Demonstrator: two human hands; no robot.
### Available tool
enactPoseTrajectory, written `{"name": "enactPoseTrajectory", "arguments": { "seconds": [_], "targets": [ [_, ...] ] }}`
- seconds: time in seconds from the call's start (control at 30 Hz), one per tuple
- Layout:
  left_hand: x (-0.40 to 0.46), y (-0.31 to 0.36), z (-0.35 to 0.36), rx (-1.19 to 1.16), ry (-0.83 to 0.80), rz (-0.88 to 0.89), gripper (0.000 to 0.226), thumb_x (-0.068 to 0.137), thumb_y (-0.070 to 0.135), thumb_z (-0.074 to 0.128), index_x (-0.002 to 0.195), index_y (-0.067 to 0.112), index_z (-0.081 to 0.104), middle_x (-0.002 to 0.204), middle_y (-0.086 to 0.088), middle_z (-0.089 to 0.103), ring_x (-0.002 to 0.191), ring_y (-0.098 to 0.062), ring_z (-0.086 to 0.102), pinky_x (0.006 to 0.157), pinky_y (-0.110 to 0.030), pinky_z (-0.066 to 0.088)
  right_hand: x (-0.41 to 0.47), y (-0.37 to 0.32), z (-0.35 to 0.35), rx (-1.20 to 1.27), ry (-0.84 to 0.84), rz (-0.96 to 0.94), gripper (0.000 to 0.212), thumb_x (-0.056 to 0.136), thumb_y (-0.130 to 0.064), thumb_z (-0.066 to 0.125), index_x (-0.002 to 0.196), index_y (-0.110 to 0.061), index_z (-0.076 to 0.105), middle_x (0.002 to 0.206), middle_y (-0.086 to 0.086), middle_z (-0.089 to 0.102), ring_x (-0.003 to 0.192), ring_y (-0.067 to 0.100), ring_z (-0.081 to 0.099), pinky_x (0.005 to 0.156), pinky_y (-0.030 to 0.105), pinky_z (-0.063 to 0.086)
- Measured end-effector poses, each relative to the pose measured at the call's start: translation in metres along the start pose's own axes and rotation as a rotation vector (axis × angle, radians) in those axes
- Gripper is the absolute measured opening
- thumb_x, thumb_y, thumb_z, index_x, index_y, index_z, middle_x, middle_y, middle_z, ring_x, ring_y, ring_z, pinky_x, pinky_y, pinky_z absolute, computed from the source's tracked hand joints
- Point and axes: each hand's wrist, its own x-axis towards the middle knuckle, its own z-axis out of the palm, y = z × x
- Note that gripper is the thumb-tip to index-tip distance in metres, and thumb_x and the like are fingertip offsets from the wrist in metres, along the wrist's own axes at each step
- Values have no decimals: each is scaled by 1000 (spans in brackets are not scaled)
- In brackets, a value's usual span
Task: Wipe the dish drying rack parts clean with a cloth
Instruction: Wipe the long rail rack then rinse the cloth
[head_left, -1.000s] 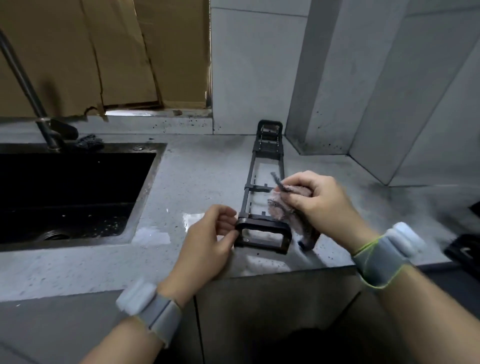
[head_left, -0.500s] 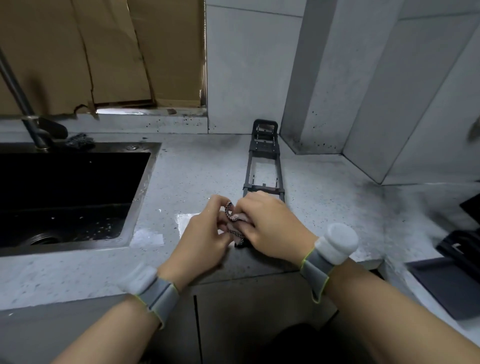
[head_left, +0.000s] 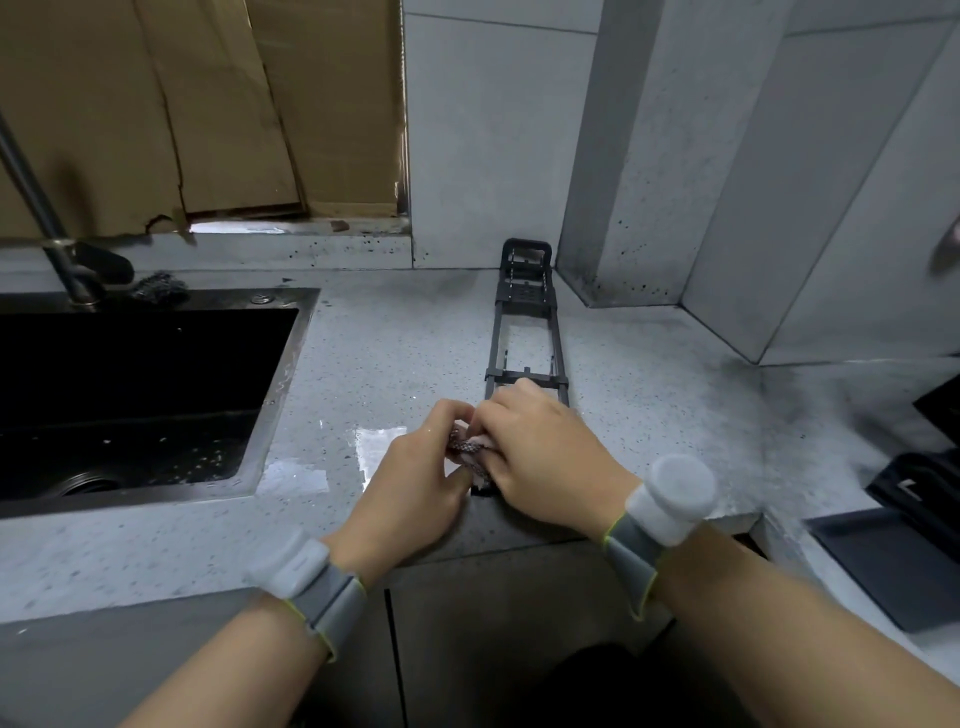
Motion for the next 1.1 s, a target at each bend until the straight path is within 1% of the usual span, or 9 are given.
{"name": "enactPoseTrajectory", "arguments": {
  "seconds": [0.17, 0.23, 0.3, 0.5, 0.63, 0.83, 0.9, 0.97, 1.1],
  "targets": [
    [-1, 4, 1, 8, -16, 5, 46, 81, -2, 63, 112, 29, 48, 90, 12, 69, 89, -1, 64, 78, -20, 47, -9, 9, 3, 117, 58, 36, 13, 87, -14, 65, 100, -15, 69, 95, -4, 61, 93, 16, 47, 82, 27, 39],
    [-2, 6, 3, 38, -24, 27, 44, 85, 2, 65, 110, 32, 46, 91, 13, 66, 90, -1, 61, 77, -13, 43, -20, 18, -1, 184, 103, 70, 13, 85, -11, 68, 97, -16, 71, 88, -13, 54, 88, 8, 43, 78, 16, 33],
    [-2, 6, 4, 54, -16, 50, 42, 87, 4, 68, 106, 34, 46, 88, 16, 62, 90, -1, 58, 76, -6, 39, -32, 29, -6, 223, 147, 104, 12, 83, -10, 70, 94, -16, 72, 84, -18, 49, 85, 5, 41, 75, 12, 32],
    [-3, 6, 3, 122, -5, 82, 34, 89, 9, 70, 100, 35, 52, 92, 13, 64, 89, -3, 60, 76, -4, 38, -62, 47, -10, 297, 240, 193, 19, 81, -5, 74, 95, -19, 73, 85, -11, 59, 86, 8, 51, 73, 12, 34],
    [-3, 7, 4, 112, 6, 65, 35, 88, 9, 72, 97, 37, 52, 88, 16, 63, 88, -1, 60, 77, -4, 38, -72, 47, -9, 309, 275, 229, 23, 81, -2, 71, 95, -20, 71, 86, -19, 57, 84, 1, 52, 71, 9, 34],
    [-5, 9, 5, 104, 20, 36, 37, 87, 8, 72, 95, 38, 52, 85, 16, 64, 88, 3, 60, 76, -3, 39, -91, 53, -9, 204, 249, 315, 18, 82, -2, 68, 88, -19, 67, 79, -20, 53, 78, -2, 49, 66, 11, 33],
    [-5, 10, 5, 105, 33, 25, 36, 87, 7, 72, 95, 36, 53, 85, 15, 64, 87, 3, 61, 75, -3, 39, -102, 51, -6, 183, 231, 349, 17, 82, -5, 70, 87, -20, 66, 79, -18, 55, 77, 2, 50, 67, 21, 37],
    [-5, 10, 5, 101, 48, 6, 34, 87, 7, 72, 96, 34, 54, 85, 14, 65, 85, 2, 62, 75, -2, 39, -111, 40, -4, 198, 306, 373, 17, 82, -6, 72, 89, -19, 64, 83, -12, 57, 79, 7, 53, 68, 26, 42],
    [-7, 12, 11, 95, 83, -12, 29, 87, 7, 72, 98, 30, 58, 86, 13, 65, 85, -2, 64, 74, -4, 41, -110, 10, -2, 235, 540, 312, 22, 79, 5, 71, 94, -9, 65, 97, -5, 48, 91, -7, 52, 74, 4, 41]
  ]
}}
